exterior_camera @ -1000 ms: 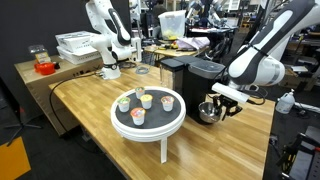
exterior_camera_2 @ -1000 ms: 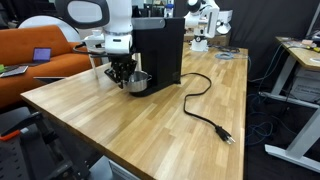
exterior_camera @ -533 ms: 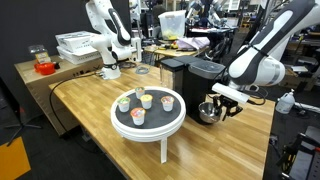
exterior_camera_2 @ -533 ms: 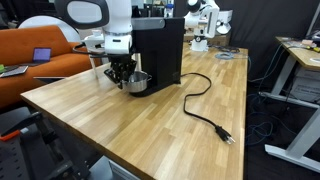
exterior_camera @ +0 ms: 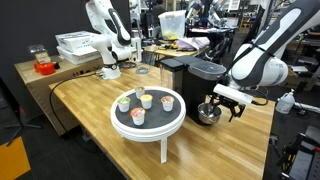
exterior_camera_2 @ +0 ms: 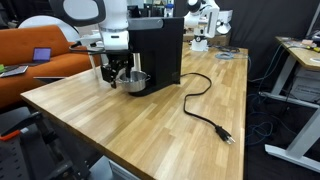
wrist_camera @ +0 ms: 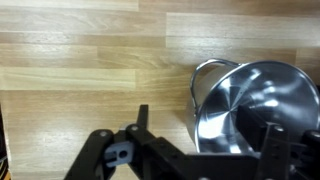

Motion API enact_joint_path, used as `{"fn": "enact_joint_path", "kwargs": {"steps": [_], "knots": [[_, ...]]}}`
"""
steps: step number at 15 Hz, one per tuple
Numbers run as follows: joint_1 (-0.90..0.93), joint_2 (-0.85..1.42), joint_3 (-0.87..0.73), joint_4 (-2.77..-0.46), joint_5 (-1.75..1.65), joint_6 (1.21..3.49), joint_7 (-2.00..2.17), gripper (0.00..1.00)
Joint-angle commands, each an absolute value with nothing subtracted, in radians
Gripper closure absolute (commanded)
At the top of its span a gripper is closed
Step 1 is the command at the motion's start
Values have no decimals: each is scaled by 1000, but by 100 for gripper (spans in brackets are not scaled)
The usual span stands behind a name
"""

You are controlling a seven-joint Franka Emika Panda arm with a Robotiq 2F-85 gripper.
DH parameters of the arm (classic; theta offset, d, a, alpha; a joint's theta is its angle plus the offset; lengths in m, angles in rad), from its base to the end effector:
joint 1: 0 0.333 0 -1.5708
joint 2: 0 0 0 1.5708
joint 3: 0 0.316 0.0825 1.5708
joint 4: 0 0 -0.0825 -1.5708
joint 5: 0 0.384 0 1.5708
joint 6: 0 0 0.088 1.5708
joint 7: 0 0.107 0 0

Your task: Put the pot on the coffee maker

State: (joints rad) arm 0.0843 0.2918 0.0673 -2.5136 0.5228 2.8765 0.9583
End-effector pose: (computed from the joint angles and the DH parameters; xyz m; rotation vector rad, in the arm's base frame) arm 0.4614 0.0435 0.1734 -2.3470 1.8049 0.0528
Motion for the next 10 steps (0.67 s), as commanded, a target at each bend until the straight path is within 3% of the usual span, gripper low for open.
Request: {"fn": "enact_joint_path", "kwargs": {"steps": [1, 10], "knots": [[122, 243, 45, -2549, 438, 2902, 963, 0], [133, 185, 57, -2634, 392, 2953, 951, 0]]}}
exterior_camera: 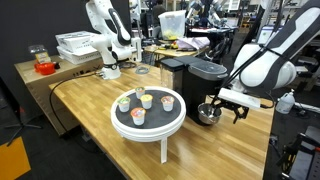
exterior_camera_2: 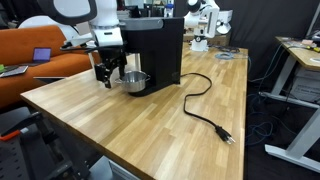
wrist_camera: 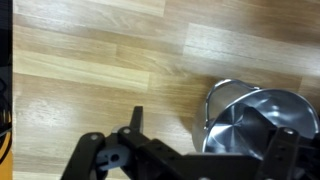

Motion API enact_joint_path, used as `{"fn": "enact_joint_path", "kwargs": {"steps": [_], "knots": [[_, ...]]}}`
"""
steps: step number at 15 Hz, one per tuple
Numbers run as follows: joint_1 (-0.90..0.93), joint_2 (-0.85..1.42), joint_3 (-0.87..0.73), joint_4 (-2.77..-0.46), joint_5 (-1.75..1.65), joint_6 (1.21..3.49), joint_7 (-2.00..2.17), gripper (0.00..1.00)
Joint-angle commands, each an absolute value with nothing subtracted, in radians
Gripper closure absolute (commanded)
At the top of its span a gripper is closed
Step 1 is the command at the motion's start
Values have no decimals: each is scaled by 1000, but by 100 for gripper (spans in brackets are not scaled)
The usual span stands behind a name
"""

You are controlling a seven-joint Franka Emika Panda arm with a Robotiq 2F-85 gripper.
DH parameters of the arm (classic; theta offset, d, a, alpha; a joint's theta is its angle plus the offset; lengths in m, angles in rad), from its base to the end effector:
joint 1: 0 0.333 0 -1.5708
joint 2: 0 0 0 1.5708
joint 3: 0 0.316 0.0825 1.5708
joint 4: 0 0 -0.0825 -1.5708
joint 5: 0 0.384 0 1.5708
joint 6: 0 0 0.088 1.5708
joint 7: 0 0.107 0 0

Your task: Put the pot on the coffee maker

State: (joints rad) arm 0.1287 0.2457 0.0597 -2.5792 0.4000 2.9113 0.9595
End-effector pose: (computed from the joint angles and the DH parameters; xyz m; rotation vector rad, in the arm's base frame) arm 0.4435 0.0617 0.1796 -2.5053 1.6405 -0.0048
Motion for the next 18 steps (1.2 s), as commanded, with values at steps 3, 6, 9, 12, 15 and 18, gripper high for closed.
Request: {"fn": "enact_joint_path", "kwargs": {"steps": [3, 6, 9, 12, 15, 18], "knots": [[138, 148, 61, -2691, 394, 2991, 956, 0], [157, 90, 67, -2763, 383, 3042, 975, 0], [176, 39, 91, -2833, 389, 3073, 987, 0], [185, 76, 128, -2791, 409, 3049, 979, 0], [202, 95, 186, -2787, 459, 3027, 989, 0], [235, 104, 273, -2787, 606, 3002, 943, 0]]}}
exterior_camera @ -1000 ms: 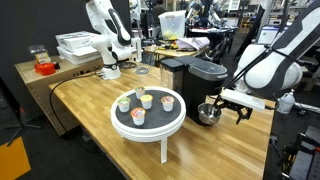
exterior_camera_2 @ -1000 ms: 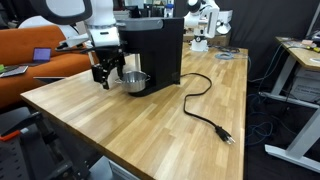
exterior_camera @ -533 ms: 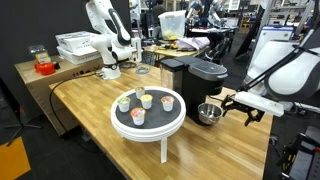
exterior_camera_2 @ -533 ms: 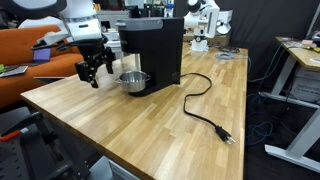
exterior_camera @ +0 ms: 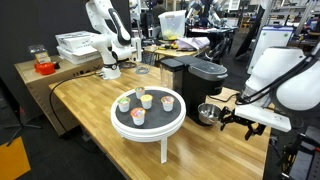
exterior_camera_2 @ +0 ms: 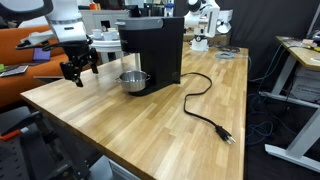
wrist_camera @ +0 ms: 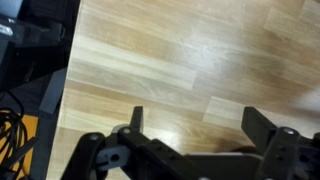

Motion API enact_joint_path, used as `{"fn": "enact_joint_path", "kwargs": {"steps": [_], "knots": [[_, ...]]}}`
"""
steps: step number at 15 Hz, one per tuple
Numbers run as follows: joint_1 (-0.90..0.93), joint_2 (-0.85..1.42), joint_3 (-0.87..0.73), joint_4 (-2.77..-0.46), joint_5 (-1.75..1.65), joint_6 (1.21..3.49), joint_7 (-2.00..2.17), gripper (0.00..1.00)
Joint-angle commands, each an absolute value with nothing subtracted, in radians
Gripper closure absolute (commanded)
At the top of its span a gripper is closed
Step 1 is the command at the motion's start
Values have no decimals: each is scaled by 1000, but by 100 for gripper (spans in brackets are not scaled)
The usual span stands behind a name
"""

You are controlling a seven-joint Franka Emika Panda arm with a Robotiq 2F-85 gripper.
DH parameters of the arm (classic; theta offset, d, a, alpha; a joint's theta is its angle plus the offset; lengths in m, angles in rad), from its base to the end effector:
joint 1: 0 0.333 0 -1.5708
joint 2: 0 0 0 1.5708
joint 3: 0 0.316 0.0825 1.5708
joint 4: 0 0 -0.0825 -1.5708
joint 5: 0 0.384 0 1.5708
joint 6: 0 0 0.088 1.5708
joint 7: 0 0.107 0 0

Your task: Put the pot on the coffee maker

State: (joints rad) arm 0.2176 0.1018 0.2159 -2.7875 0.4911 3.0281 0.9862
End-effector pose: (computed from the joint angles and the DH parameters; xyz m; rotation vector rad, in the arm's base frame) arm 0.3619 0.1313 0.1919 -2.5792 1.4763 -0.0420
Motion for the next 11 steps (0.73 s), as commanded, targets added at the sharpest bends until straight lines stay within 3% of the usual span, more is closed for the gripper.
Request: {"fn": "enact_joint_path", "kwargs": {"steps": [1, 3, 11], "knots": [[247, 110, 307, -2787, 661, 2986, 928, 0], [263, 110, 376, -2788, 777, 2961, 886, 0], [291, 119, 352, -2787, 748, 2977, 924, 0]]}}
